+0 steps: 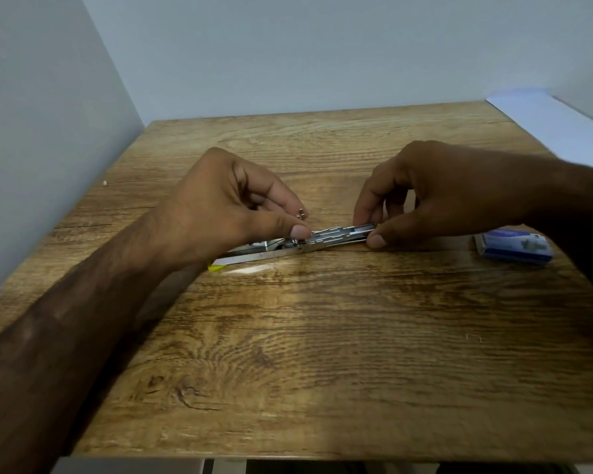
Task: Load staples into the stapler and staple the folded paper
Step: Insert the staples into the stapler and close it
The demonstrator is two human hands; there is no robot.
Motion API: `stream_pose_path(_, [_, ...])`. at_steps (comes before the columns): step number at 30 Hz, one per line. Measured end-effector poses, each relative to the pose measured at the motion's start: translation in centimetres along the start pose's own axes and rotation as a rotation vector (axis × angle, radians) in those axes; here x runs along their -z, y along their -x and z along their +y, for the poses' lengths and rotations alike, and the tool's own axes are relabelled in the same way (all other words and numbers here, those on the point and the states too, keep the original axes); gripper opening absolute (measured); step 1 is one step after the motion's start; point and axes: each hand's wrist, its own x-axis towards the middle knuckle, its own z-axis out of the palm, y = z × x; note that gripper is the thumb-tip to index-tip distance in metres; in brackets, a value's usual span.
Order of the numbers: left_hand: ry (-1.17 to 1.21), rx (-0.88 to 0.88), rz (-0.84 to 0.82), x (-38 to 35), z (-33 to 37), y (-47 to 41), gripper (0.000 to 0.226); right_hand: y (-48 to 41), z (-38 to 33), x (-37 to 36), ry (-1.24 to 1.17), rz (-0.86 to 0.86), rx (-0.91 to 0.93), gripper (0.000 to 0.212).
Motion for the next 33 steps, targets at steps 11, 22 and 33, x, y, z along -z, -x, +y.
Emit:
stream_pose_path(11, [-0.491,-0.125,0.051,-2.5,1.6,0.1,0.016,-0.1,0.2,-0.1,-0.01,0.03,-0.007,0.014])
stream_pose_path(22, [-0.627,-0.13,0.021,-3.9,2.2,0.1,0.012,-0.2,0.3,-0.2,-0.061,0.046,-0.022,0.014])
stream_pose_path(33, [-1.07,-0.372,-0.071,-4.3,3.3,1.3,0.034,-0.2,0.5,-0.3,-0.093,0.03,-0.024,0.013])
